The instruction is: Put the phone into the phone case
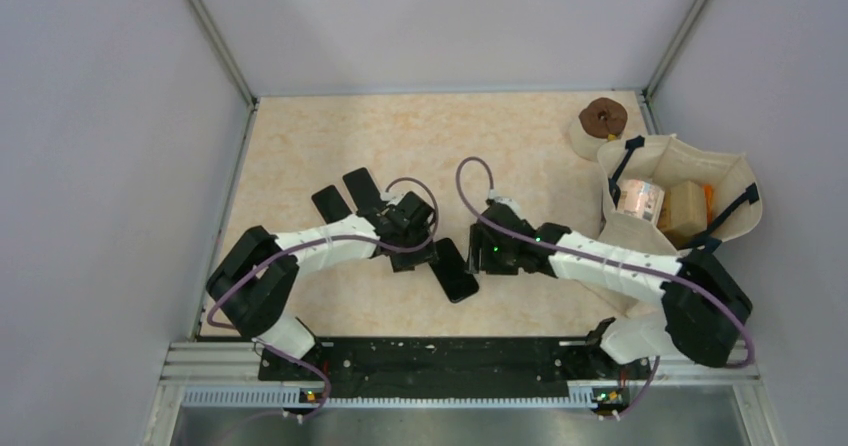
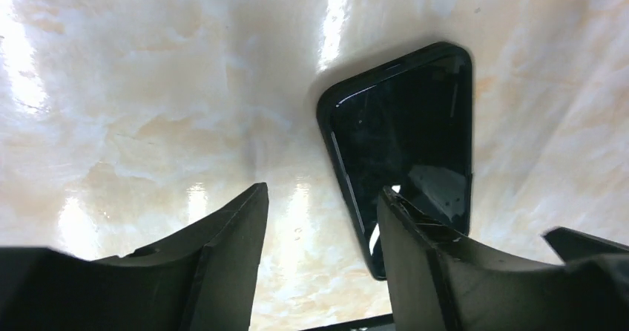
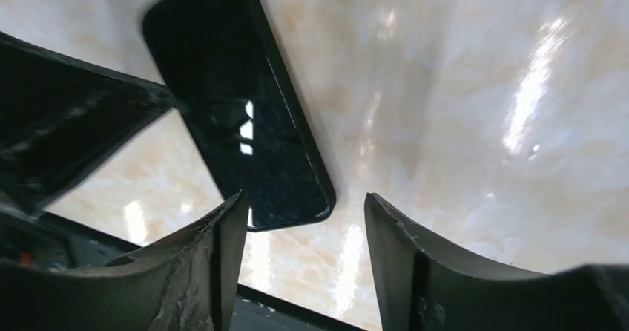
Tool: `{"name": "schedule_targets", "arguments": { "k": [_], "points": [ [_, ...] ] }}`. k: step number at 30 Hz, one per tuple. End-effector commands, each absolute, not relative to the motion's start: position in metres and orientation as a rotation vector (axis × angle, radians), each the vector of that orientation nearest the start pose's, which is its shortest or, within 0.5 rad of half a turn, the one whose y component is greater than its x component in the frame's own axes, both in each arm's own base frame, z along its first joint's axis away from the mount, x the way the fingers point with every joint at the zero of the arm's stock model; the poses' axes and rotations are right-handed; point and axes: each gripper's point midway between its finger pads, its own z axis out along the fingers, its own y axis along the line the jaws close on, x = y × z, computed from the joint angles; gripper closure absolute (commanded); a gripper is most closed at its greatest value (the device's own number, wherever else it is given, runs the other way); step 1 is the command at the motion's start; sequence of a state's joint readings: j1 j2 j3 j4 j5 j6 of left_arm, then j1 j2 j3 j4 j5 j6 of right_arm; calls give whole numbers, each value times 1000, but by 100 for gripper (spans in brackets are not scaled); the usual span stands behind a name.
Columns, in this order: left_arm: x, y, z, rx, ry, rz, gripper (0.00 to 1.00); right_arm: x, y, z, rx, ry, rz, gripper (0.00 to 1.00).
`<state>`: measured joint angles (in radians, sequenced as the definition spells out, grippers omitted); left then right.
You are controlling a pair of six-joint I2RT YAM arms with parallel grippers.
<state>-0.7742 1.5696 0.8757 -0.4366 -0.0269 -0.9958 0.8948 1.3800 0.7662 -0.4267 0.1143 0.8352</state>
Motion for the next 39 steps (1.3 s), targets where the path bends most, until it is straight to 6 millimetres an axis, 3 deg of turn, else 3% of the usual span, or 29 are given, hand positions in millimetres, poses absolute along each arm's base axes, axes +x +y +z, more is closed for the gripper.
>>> {"name": "schedule_targets", "arguments": {
  "k": [1, 6, 11, 15, 27, 39],
  "points": [
    [241, -262, 70, -438, 2637, -397, 33, 218, 253, 117, -51, 2476, 665, 39],
    [245, -287, 83, -498, 2583, -276, 15, 232, 228, 139, 10, 2395, 675, 33],
    [248, -301, 80, -522, 2558, -98, 10, 234, 199, 153, 63, 2345, 666, 28],
    [243, -306, 76, -557, 2557, -30, 7, 228, 189, 155, 77, 2335, 665, 25],
    [225, -325, 36, -577, 2673, -75, 1, 212, 182, 154, 68, 2336, 706, 21],
    [210, -313, 13, -618, 2722, -18, 1, 205, 183, 145, 59, 2357, 721, 20]
  ]
}}
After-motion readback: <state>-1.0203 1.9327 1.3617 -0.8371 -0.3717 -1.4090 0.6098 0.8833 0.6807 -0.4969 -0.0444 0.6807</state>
